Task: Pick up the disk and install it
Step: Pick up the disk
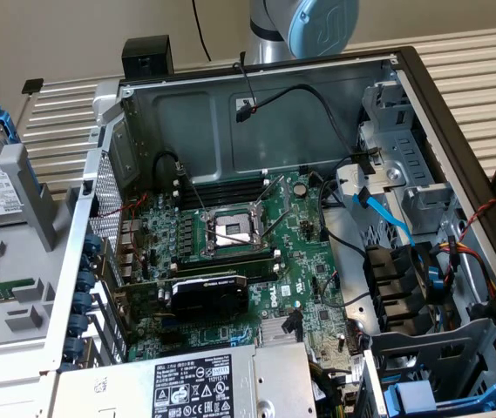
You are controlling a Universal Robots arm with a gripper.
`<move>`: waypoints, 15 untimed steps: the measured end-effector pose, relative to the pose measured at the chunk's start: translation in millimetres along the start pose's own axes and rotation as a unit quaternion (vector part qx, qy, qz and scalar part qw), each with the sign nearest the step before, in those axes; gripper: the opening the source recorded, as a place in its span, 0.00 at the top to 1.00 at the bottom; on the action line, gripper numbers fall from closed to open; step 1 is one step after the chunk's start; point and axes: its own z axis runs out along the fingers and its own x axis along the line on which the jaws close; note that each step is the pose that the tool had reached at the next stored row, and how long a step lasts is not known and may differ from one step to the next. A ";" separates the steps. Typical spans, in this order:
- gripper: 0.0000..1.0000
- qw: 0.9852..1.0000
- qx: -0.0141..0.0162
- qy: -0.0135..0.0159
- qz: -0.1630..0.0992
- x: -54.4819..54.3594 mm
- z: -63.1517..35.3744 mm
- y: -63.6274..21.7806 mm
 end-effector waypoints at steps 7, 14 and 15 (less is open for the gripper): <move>0.36 1.000 0.000 0.001 -0.018 0.0 1.6 0.0; 0.36 1.000 0.002 0.001 -0.019 0.0 3.9 -0.1; 0.36 1.000 0.004 0.001 -0.019 0.0 4.1 -0.1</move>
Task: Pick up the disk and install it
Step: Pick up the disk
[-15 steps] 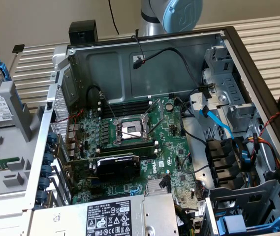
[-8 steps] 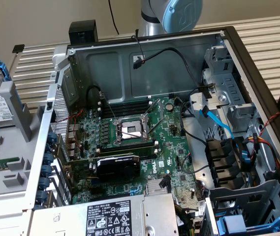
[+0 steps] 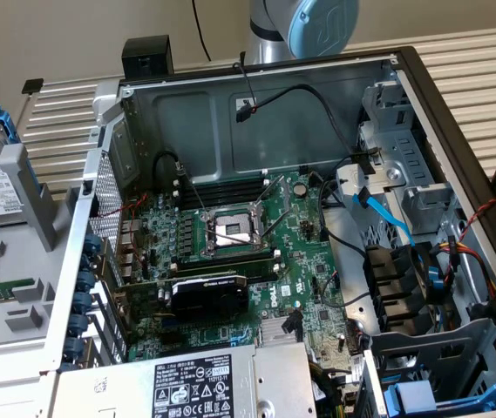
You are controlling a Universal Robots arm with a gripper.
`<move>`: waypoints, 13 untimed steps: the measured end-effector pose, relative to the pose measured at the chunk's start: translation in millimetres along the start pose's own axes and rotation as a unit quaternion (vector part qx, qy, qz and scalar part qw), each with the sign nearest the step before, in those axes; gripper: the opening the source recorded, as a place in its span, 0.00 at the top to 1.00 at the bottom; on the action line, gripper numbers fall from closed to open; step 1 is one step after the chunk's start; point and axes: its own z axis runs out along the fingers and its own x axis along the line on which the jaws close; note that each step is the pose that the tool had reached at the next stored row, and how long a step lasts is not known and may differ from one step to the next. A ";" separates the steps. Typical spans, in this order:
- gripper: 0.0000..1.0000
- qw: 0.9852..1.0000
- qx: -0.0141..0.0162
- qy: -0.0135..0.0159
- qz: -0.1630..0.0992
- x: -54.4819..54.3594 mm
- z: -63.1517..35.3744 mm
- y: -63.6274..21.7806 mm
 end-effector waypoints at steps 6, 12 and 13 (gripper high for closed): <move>0.36 1.000 0.003 0.000 0.000 -0.1 0.9 0.2; 0.36 1.000 0.003 -0.004 0.000 -0.1 1.3 0.7; 0.36 1.000 0.003 -0.004 0.000 -0.1 1.3 0.7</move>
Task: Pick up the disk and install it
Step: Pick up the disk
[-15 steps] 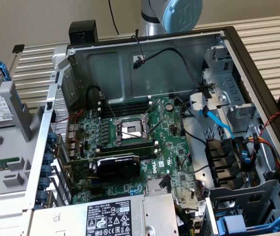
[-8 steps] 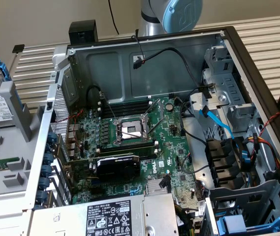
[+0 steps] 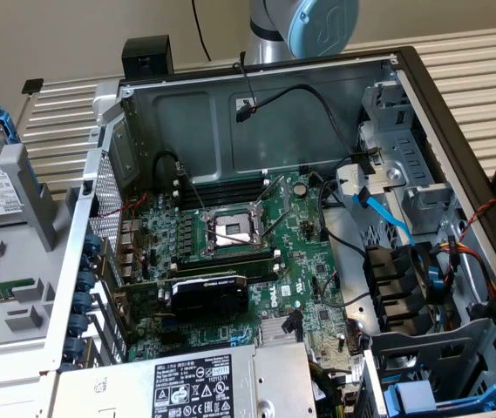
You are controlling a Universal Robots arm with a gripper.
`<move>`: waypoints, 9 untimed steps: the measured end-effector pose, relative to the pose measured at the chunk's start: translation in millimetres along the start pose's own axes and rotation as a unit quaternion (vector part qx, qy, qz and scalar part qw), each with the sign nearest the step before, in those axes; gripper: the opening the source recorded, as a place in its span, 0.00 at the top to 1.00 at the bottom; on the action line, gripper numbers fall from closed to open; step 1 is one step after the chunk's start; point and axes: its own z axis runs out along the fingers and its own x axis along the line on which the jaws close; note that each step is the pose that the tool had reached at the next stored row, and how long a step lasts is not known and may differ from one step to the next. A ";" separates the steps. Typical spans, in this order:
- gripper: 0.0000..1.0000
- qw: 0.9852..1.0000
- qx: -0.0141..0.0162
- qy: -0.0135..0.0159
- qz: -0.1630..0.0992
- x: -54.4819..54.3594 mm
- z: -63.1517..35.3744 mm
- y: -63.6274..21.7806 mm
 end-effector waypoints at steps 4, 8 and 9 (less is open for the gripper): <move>0.45 1.000 0.000 0.000 0.000 0.0 0.1 0.1; 0.45 1.000 0.000 0.000 0.000 0.0 0.2 0.1; 0.45 1.000 0.000 0.000 0.000 0.0 0.3 0.1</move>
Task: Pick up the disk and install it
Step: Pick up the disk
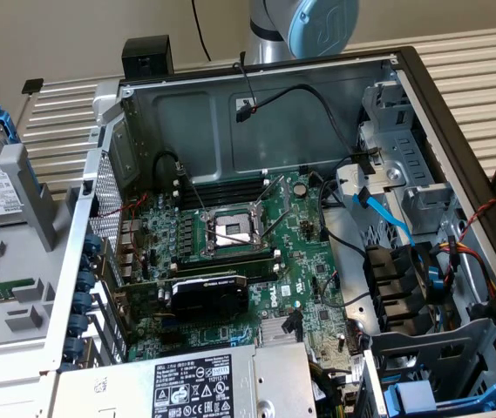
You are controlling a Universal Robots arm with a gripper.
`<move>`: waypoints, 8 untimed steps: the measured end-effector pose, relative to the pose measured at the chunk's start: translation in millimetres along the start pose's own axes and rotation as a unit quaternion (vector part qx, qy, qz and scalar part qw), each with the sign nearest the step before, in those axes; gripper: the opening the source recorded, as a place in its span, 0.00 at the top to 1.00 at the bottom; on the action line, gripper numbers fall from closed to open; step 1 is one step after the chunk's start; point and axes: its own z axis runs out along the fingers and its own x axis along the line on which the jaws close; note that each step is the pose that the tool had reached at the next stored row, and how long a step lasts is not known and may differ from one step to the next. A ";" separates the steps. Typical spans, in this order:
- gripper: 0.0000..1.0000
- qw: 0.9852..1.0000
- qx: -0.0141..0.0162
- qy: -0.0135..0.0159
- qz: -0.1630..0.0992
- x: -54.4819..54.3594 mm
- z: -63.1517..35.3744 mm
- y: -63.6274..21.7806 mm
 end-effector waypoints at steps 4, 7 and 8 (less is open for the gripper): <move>0.45 1.000 0.000 0.000 0.000 0.0 1.4 -0.1; 0.45 1.000 0.000 0.000 0.000 0.0 1.8 -0.1; 0.45 1.000 0.000 0.000 0.000 0.1 2.2 -0.1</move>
